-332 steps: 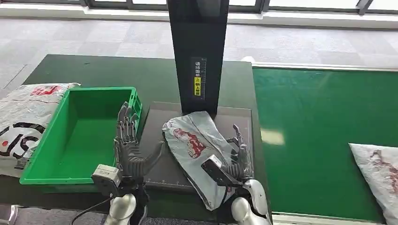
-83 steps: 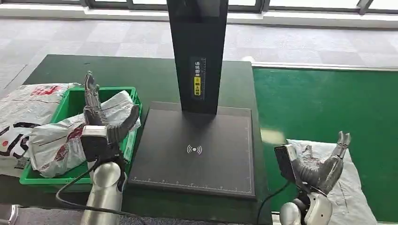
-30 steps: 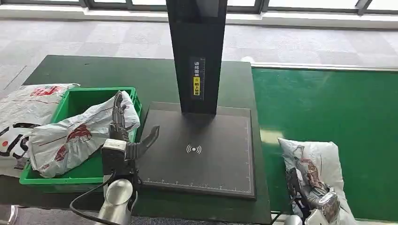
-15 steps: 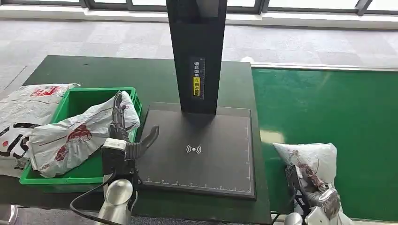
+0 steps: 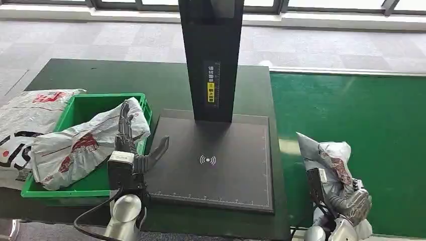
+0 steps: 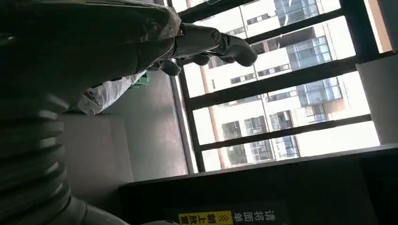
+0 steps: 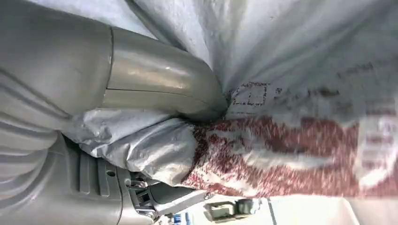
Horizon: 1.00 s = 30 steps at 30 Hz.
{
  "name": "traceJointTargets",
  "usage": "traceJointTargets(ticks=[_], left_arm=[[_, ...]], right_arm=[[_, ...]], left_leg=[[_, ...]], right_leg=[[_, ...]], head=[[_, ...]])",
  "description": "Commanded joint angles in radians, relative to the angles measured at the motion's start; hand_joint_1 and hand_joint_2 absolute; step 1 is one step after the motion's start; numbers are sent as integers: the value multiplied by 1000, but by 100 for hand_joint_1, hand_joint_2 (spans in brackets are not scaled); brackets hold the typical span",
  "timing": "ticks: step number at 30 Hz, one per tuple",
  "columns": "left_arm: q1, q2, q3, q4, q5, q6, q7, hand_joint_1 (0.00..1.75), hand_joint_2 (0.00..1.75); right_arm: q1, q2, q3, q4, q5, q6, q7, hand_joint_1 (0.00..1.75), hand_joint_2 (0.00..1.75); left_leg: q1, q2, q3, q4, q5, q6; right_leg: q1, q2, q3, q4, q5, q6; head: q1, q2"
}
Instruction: Moved the parcel from conveyor to table for the left to box.
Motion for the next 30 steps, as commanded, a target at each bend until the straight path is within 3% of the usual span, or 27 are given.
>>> traceJointTargets(ticks=[1, 6, 12, 20, 21, 22, 23, 26, 30], left_arm=[[63, -36, -24, 50, 9, 4, -14, 0, 175], [41, -36, -14, 72, 8, 3, -22, 0, 175], [18, -36, -16, 99, 10, -2, -32, 0, 175], [8, -36, -13, 120, 22, 5, -50, 0, 175], [9, -33, -17, 120, 25, 11, -55, 0, 175], [8, -33, -15, 120, 25, 28, -58, 0, 175], [10, -36, -12, 119, 25, 28, -59, 0, 175], [22, -36, -15, 104, 24, 44, -65, 0, 175], [23, -36, -25, 102, 19, 55, -63, 0, 175]], right_arm=[[90, 43, 254, -370, -11, -11, -15, 175, 175], [81, 43, 288, -414, -27, -11, -59, 175, 175], [80, 43, 429, -446, -11, -11, -117, 175, 175], [66, 42, 565, -317, 27, -11, -150, 175, 175], [59, 16, 604, -296, 29, -11, -111, 175, 175], [-13, 4, 665, -234, 56, 32, -30, 175, 175], [45, -12, 665, -223, 16, -11, -74, 175, 175], [31, 2, 709, -68, -128, -11, -199, 175, 175], [25, -5, 734, -39, -148, -7, -199, 175, 175]], left_leg=[[-1, 4, 2, -2, -1, 1], [-1, 2, 3, -2, 0, 1], [0, 4, 10, -3, 0, 1], [0, 4, 11, -4, 1, 1], [1, 3, 11, -3, 1, 0], [0, 3, 10, -3, 1, 0], [0, 3, 11, -4, 1, 1], [1, 5, 12, -5, 1, 1], [1, 4, 11, -3, 1, 0]], right_leg=[[-1, 2, 0, 0, -1, -2], [0, 0, -2, 0, 0, -1], [1, 2, 0, -2, 0, -2], [1, 1, 1, -3, 1, -3], [2, 1, 1, -2, 0, -2], [1, 2, 0, -2, 0, -2], [1, 1, 1, -3, 1, -2], [2, 2, 3, -4, 1, -2], [1, 2, 1, -2, 0, -2]], head=[[0, 0], [0, 0], [0, 0], [0, 0], [0, 0], [0, 0], [0, 0], [0, 0], [0, 0]])
